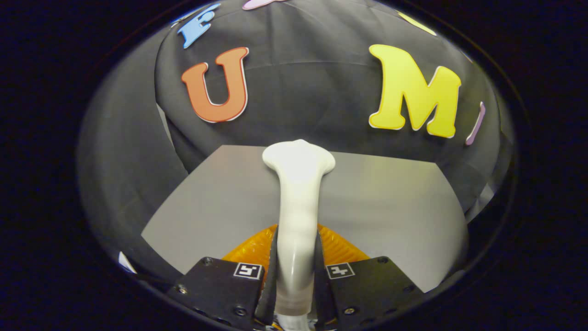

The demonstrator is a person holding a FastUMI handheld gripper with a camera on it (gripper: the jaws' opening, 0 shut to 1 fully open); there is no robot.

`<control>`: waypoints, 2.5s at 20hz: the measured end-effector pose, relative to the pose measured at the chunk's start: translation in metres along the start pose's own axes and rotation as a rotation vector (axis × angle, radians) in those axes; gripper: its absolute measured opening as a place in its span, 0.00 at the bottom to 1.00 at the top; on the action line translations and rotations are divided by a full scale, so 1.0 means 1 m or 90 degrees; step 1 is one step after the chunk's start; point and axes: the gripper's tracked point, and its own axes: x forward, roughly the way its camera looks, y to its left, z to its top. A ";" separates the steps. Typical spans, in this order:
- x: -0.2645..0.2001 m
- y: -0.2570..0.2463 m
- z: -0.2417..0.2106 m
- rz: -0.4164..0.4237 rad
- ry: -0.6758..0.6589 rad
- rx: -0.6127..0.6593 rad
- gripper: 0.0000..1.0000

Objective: Iron the clothes twice with a garment steamer, once on the left side and once on the right side.

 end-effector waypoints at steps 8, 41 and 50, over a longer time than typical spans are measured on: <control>-0.108 0.026 0.011 0.085 -0.122 -0.056 0.32; -0.468 -0.305 0.039 -0.195 -0.525 -0.048 0.32; -0.398 -0.327 0.007 -0.200 -0.437 -0.079 0.32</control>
